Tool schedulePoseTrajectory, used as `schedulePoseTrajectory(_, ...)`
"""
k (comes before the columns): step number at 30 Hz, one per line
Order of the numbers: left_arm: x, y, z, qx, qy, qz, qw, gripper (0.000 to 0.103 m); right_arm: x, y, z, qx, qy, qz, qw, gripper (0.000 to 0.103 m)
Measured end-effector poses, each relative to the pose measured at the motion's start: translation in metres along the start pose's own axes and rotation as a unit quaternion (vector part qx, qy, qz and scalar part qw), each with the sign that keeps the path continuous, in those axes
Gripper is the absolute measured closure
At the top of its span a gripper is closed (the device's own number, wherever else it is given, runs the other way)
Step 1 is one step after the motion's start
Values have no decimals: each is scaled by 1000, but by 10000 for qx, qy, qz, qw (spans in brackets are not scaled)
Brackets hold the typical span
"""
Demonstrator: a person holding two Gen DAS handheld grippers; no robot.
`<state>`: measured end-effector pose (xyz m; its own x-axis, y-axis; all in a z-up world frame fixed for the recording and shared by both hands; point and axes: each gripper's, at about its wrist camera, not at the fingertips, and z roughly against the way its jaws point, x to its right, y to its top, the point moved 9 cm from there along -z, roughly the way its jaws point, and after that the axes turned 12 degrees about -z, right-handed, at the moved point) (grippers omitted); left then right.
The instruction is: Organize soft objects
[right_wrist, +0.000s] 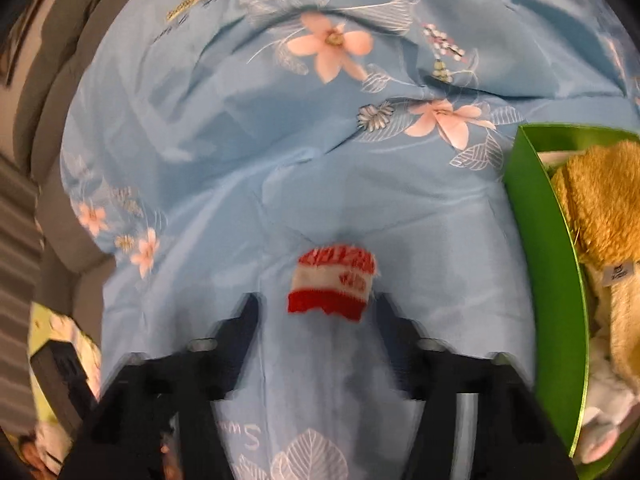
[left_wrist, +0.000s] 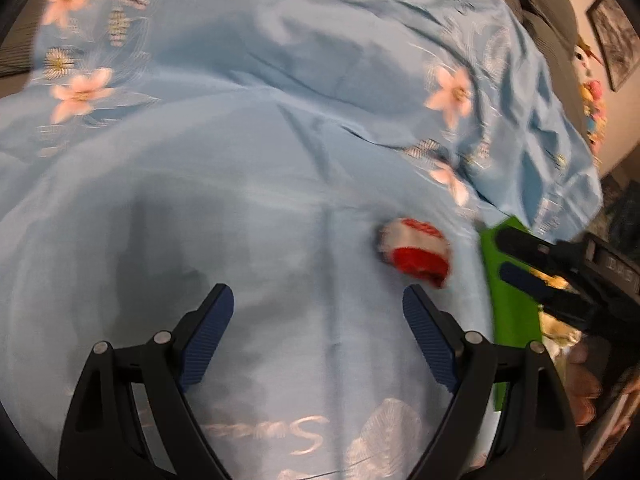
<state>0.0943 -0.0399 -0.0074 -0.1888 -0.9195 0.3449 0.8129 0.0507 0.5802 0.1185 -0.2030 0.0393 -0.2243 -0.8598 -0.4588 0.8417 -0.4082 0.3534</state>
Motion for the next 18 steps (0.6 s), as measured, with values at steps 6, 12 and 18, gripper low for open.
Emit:
schedulePoseTrajectory(6,32,11,-48,-264,-712,-72,9971,17,14,16,-45,-187,184,-524,9983,35)
schedulePoseTrajectory(12,44,26,-82,-321,-632,-76,9975,24,18,17,-82,-671,370,-719,9945,58)
schedulePoseTrajectory(18,66,30,-90,-348,-898,-337,9948,64,25,21,-89,-657,650,-986,9908,69)
